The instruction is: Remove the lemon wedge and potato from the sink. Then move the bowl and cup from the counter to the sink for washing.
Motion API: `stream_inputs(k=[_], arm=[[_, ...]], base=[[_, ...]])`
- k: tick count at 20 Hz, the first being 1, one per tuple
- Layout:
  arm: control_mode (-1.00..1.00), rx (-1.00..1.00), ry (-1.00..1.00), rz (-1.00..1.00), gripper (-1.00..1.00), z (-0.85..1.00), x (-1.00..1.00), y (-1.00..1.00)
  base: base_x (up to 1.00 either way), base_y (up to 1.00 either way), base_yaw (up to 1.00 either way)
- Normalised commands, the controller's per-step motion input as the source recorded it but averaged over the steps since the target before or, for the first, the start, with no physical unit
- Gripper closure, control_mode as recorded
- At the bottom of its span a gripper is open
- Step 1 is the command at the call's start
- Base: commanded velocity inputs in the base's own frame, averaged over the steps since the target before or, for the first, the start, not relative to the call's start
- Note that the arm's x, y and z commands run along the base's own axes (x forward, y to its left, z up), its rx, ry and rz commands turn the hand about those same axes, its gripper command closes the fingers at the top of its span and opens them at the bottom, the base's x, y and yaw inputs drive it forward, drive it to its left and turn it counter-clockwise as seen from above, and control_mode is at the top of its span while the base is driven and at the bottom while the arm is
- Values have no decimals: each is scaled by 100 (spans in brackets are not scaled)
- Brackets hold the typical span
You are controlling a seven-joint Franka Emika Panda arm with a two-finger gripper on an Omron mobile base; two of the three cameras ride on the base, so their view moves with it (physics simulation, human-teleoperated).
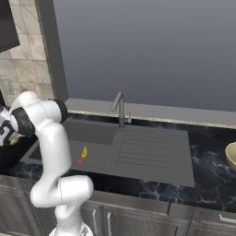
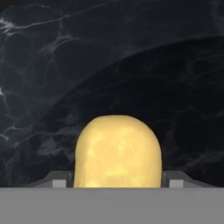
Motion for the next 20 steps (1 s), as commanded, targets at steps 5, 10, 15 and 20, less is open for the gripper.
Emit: stream_inputs(k=[5,10,15,20], arm=[[-100,0,0,0,-100,2,-1,-3],[-100,0,0,0,-100,7,-4,-6],[-100,0,0,0,-100,12,-4,-10],[-100,-1,0,0,-100,18,-5,-13]], base=[[0,0,0],[0,0,0],[0,0,0],[0,0,0]])
